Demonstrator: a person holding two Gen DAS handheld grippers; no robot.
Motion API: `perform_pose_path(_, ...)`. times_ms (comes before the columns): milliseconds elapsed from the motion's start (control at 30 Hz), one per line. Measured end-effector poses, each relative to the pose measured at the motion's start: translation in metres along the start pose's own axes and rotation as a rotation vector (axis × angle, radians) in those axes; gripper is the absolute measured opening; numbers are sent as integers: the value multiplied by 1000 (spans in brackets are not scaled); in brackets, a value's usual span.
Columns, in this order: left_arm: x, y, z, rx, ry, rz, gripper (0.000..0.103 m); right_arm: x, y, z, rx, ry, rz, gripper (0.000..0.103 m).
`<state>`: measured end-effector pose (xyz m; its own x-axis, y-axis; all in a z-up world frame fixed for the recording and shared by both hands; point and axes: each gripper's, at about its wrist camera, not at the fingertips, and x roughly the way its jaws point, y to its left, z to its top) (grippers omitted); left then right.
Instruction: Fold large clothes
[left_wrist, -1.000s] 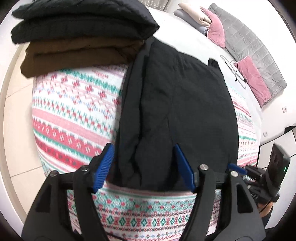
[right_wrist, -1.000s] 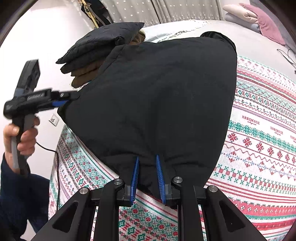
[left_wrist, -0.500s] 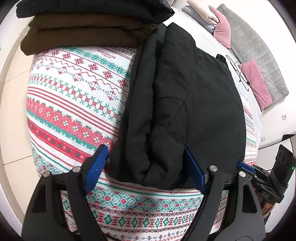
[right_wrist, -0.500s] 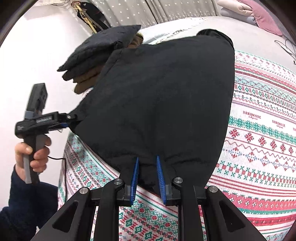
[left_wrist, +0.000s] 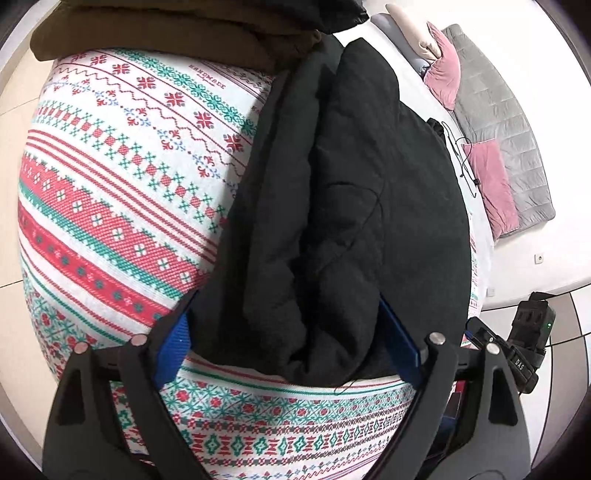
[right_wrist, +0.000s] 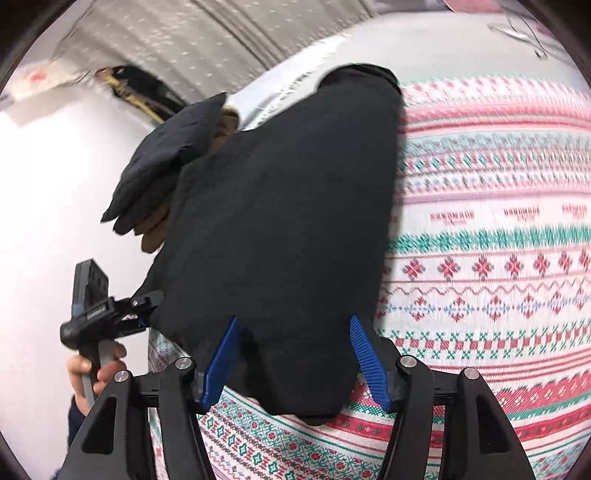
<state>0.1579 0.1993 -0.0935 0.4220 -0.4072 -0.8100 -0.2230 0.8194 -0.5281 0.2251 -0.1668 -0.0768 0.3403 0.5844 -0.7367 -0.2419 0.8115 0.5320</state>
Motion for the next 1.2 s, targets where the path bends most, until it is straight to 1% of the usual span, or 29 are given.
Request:
perform_pose_path(133,5,-5,2,-4,8,-4,94,10,-8,-1,74,19,32,71)
perform_pose_path(200,9,-8,3,0,10,0,95,14,-13,0,102,25,49,76)
perform_pose_path(367,15,-16,5,7,6,14,97,26,-28,0,195,44,112,81)
perform_pose_path(400,16,-17,6,7,6,15,97,27,-30,0,201,48,145,82)
perform_pose_path(600,22,-24,10,6,0,20,97,37,-41,-4,267,48,200,90)
perform_pose_path(733,21,-22,8,9,-6,22,97,46,-42,-3,300,45,232,93)
perform_pose_path(967,17,-19,2,12,-22,30,97,56,-35,-3,300,12,234,100)
perform_pose_path(1133,14,-23,-1,23,-40,43,92,59,-30,-1,286,0,217,100)
perform_pose_path(1200,12,-25,-2,35,-48,52,90,59,-29,0,285,-2,211,99)
